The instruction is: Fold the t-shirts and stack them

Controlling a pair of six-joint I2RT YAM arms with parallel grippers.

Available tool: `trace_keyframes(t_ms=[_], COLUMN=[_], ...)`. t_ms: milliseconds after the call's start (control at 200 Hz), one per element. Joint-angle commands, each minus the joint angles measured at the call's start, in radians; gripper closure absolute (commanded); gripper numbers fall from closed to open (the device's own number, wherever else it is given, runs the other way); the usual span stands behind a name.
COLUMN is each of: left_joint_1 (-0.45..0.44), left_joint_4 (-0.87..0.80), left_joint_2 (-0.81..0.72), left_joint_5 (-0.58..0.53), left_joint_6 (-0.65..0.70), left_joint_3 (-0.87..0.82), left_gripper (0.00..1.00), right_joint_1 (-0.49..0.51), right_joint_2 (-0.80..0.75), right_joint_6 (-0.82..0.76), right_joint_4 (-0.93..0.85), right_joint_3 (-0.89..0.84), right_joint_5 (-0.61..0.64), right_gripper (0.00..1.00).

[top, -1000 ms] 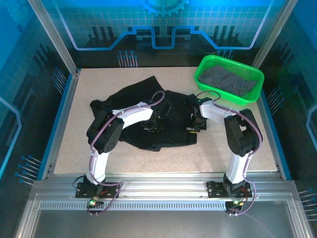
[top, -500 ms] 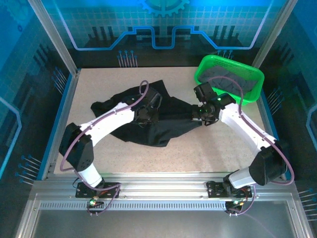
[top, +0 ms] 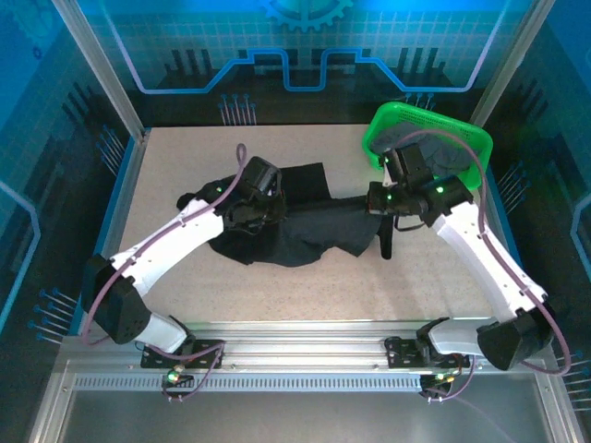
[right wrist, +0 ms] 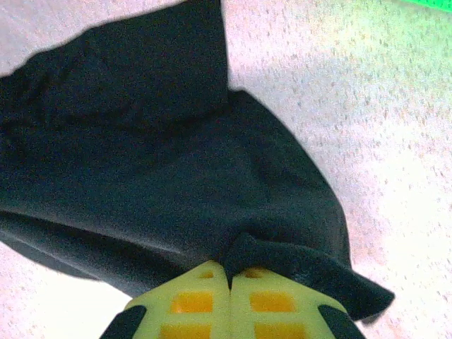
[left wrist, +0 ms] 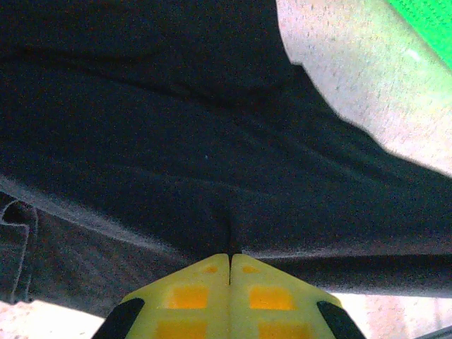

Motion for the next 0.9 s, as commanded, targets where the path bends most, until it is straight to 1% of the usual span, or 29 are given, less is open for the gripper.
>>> trace_keyframes(t_ms=[0,115,185,225,255,270,330,385,440,495,525,625,665,735,775,830,895], left_joint_1=[0.074,0.143,0.172,0.183,0.187,0.188,0.188,0.188,0.187,0.187,0.188,0.190,0.192,0.193,0.193,0.188,0.162], left_joint_4=[0.033,0.067,0.053,0.028,-0.004,-0.022,-0.086,-0.110,-0.116,-0.126,-0.127,-0.111,-0.103,-0.066,-0.025,0.031,0.094], left_joint_2=[0.082,0.253,0.372,0.436,0.482,0.501,0.547,0.535,0.482,0.413,0.372,0.222,0.169,0.085,0.051,0.031,0.040], left_joint_5=[0.001,0.045,0.053,0.056,0.051,0.048,0.035,0.013,-0.020,-0.059,-0.073,-0.071,-0.057,-0.002,0.048,0.124,0.189], left_joint_6=[-0.017,-0.015,-0.002,0.014,0.026,0.033,0.054,0.063,0.064,0.062,0.057,0.010,-0.019,-0.069,-0.095,-0.143,-0.177], left_joint_3=[0.021,0.127,0.227,0.293,0.351,0.378,0.460,0.475,0.438,0.377,0.335,0.157,0.086,-0.029,-0.091,-0.151,-0.182], left_gripper=[1.00,1.00,1.00,1.00,1.00,0.98,0.86,0.69,0.54,0.44,0.40,0.39,0.40,0.43,0.45,0.46,0.45], right_joint_1=[-0.070,-0.115,-0.135,-0.144,-0.149,-0.150,-0.151,-0.151,-0.149,-0.148,-0.149,-0.142,-0.135,-0.122,-0.113,-0.104,-0.109], right_joint_2=[0.158,0.389,0.569,0.668,0.731,0.760,0.824,0.819,0.767,0.703,0.660,0.510,0.454,0.361,0.312,0.268,0.253], right_joint_6=[-0.038,-0.056,-0.067,-0.070,-0.072,-0.072,-0.070,-0.066,-0.054,-0.028,-0.007,0.076,0.122,0.216,0.258,0.289,0.290], right_joint_4=[0.095,0.160,0.124,0.077,0.040,0.024,-0.030,-0.047,-0.040,-0.037,-0.039,0.001,0.016,0.062,0.107,0.164,0.210], right_joint_3=[0.067,0.203,0.363,0.463,0.532,0.562,0.652,0.667,0.625,0.554,0.508,0.265,0.165,-0.010,-0.113,-0.210,-0.270], right_joint_5=[0.024,0.010,-0.009,-0.020,-0.028,-0.029,-0.029,-0.020,-0.011,0.002,0.003,-0.047,-0.078,-0.146,-0.181,-0.200,-0.209], right_gripper=[1.00,1.00,0.99,0.92,0.85,0.81,0.64,0.52,0.44,0.39,0.38,0.38,0.42,0.55,0.58,0.58,0.54])
